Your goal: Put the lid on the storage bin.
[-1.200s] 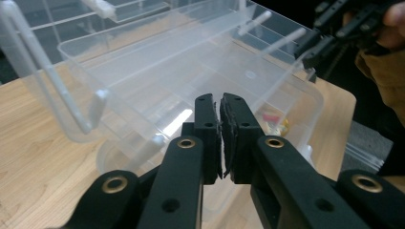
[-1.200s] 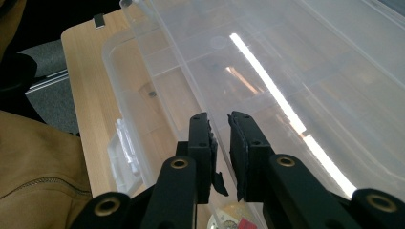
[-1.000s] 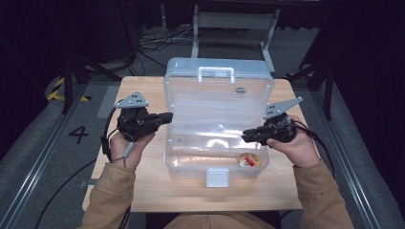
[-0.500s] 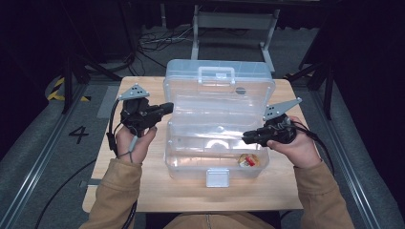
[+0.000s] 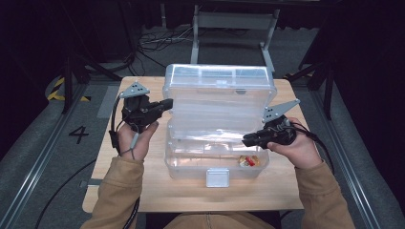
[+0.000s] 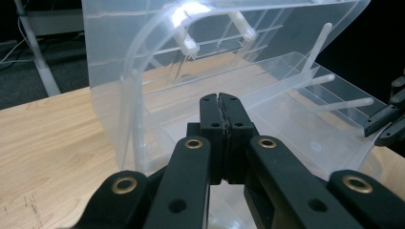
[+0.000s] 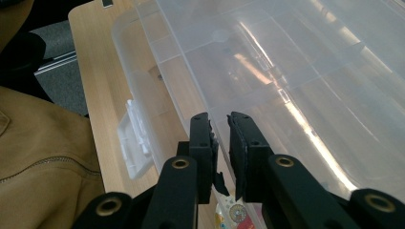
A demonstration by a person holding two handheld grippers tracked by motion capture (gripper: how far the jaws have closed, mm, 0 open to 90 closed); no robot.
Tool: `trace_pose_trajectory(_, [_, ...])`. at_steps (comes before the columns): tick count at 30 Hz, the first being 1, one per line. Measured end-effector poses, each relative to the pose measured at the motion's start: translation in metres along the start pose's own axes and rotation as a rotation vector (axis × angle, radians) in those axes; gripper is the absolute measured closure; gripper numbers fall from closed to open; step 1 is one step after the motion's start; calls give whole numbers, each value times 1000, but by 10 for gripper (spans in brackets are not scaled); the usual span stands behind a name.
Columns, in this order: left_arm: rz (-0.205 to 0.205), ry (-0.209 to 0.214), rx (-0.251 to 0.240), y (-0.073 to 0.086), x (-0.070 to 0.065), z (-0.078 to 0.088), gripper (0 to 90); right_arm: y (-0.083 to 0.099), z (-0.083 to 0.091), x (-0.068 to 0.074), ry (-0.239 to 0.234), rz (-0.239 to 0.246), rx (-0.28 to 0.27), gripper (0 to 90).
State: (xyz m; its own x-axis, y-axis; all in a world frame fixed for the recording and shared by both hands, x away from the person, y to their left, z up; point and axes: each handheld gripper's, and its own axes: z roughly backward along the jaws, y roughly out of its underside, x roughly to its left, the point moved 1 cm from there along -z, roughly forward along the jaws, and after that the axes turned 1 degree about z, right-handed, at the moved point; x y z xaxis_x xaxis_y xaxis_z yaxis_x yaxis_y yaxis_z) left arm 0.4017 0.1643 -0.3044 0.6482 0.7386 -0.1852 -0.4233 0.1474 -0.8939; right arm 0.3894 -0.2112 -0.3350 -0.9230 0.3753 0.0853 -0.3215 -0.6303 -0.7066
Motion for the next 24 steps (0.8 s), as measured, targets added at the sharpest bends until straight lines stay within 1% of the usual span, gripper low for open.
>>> trace_pose_trajectory(12, [-7, -1, -5, 0, -1, 3, 895, 2, -1, 3, -18, 12, 32, 811])
trace_pose_trajectory(24, [-14, 3, 4, 0, -1, 2, 894, 2, -1, 3, -14, 15, 33, 804])
